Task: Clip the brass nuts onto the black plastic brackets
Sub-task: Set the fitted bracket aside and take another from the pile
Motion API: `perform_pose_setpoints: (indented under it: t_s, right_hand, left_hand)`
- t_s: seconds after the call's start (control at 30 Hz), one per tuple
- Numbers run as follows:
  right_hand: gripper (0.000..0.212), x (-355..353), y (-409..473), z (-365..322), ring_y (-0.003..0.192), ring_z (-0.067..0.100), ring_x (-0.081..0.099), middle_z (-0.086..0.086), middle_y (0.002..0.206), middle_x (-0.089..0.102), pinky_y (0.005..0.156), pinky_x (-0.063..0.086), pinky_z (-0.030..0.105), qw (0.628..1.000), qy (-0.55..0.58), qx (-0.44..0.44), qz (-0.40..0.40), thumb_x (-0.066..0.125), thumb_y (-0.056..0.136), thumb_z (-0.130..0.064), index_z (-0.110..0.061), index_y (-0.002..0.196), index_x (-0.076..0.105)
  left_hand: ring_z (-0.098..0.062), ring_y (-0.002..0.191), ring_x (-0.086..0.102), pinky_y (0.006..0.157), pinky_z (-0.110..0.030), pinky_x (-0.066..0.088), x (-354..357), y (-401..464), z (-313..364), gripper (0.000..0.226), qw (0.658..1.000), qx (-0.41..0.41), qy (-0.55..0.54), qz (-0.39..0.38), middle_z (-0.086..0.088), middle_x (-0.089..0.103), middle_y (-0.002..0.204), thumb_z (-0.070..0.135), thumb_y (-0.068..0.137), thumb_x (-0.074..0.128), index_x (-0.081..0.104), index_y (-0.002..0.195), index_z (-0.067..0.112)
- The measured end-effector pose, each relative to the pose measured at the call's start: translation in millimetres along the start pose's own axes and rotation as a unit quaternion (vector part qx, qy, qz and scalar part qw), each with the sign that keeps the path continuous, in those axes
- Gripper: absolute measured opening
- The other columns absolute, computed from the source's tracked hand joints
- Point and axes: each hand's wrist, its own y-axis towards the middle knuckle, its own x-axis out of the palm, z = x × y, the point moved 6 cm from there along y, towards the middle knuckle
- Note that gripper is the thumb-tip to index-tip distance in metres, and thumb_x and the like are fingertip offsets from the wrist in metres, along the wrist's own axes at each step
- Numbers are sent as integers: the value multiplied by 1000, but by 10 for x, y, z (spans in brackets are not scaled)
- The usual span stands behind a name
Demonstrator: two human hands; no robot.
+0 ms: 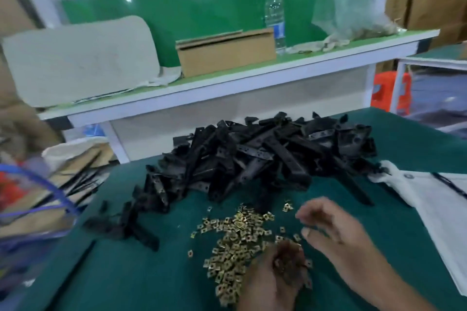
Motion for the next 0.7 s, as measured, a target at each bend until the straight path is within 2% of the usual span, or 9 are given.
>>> perform_pose_setpoints:
  t_s: [0.03,0.13,0.23,0.33,0.4,0.47,0.53,0.6,0.7]
  right_hand:
    - [22,171,105,71,112,-6,58,-24,114,63,97,45,27,997,-60,20,-45,69,89,-42,-48,108,62]
    - [60,507,405,381,136,-4,33,-29,145,39,113,33,31,960,-232,38,-155,51,86,-77,-53,140,39]
    - [77,706,508,751,138,4,19,-24,154,21,114,23,32,902,-388,-24,-187,41,85,-82,-50,153,20]
    - [65,739,528,819,123,3,28,-21,142,32,97,26,29,875,-451,-82,-155,36,85,-80,-52,143,36]
    - [49,749,538,749,122,3,35,-18,131,39,98,27,29,887,-426,-106,-142,36,90,-73,-49,131,49]
    - [37,784,558,693,116,1,43,-18,122,45,102,32,29,888,-425,-118,-135,40,93,-66,-44,117,59]
    - [28,764,591,573,93,-4,57,-20,99,57,86,49,24,879,-439,-162,-86,44,90,-58,-43,90,69]
    - [28,744,605,547,82,-6,59,-19,87,59,75,54,20,888,-424,-155,-86,45,89,-54,-42,82,69]
    - [24,740,560,625,75,-11,56,-25,78,55,68,50,10,874,-449,-146,-110,44,83,-57,-44,75,63]
  left_hand:
    - [-26,57,67,52,-31,54,-134,-115,437,50,996,-14,81,-42,-18,69,68,20,108,45,72,73,-5]
    - [-19,111,62,96,-35,46,-363,-330,842,52,976,58,206,47,-4,67,117,51,103,37,63,127,13]
    - [23,85,54,71,-3,37,-303,-403,1034,46,910,191,368,27,26,64,95,70,82,32,61,105,42]
    - [15,104,53,81,-8,36,-226,-204,1384,35,827,284,485,39,24,58,111,67,93,34,53,109,42]
    - [1,120,46,95,-19,36,-22,26,1611,20,722,352,593,59,23,48,123,51,103,43,45,121,42]
    - [-7,124,39,105,-26,37,246,287,1830,31,624,442,640,77,17,44,129,38,101,54,45,131,34]
    - [-16,138,30,117,-34,30,487,561,2004,51,522,479,697,112,6,38,147,32,99,60,38,145,27]
    - [-24,150,19,125,-42,16,611,854,2077,66,409,461,775,140,0,25,162,32,100,60,25,156,25]
    - [-23,139,39,124,-46,9,669,1083,2113,47,290,467,825,133,2,49,147,35,101,57,42,145,29]
